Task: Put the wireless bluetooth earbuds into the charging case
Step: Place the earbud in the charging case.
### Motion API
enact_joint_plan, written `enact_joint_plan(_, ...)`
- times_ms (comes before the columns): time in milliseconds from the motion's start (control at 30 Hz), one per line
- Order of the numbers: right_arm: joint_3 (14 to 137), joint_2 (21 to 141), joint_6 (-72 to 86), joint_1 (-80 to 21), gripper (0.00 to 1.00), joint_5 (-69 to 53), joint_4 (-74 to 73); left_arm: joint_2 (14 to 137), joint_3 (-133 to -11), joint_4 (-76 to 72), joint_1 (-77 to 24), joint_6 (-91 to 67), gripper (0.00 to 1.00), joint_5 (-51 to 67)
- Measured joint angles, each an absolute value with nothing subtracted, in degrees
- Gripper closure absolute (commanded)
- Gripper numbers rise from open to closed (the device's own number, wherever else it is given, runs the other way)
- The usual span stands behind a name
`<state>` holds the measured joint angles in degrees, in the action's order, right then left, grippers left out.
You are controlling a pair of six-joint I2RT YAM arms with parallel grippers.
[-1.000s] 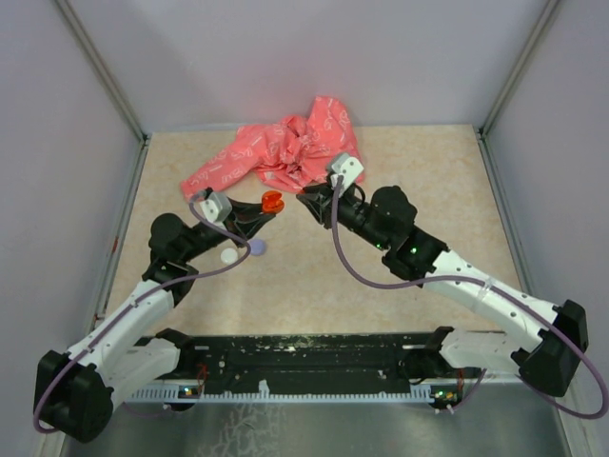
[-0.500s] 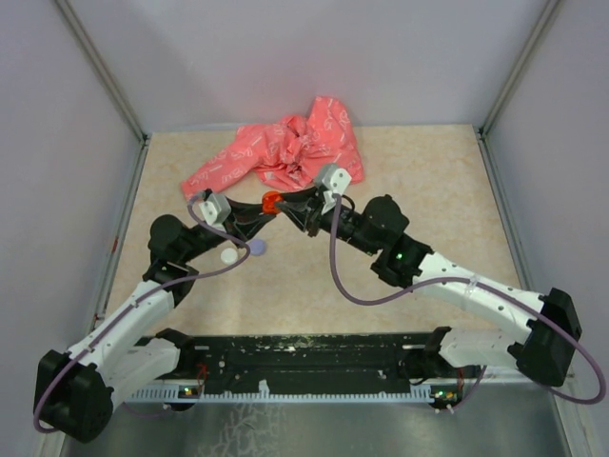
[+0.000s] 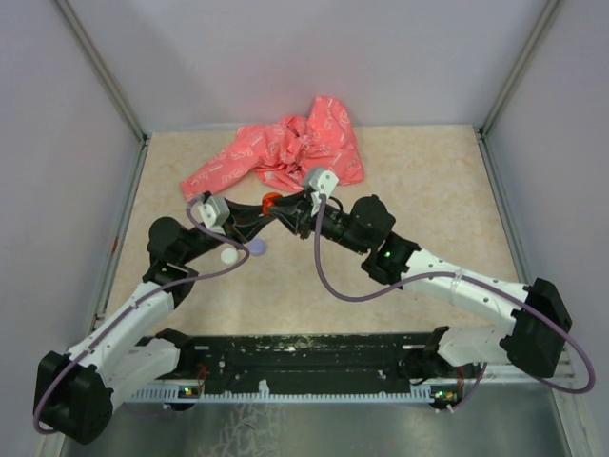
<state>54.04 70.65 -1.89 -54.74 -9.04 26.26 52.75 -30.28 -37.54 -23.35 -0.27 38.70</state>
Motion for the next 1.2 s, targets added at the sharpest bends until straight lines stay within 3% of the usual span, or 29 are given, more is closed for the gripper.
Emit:
enact_joint_plan(800, 54.1, 73.3, -2.6, -54.9, 0.84, -7.3, 27.1, 52.4, -30.3, -38.2, -23.4, -0.6, 1.0, 39.6)
enact_joint_plan(1200, 55.3, 73.3, -3.4, -55.0, 0.56, -7.7, 24.3, 52.3, -30.0, -38.2, -23.3, -0.6, 1.0, 39.5)
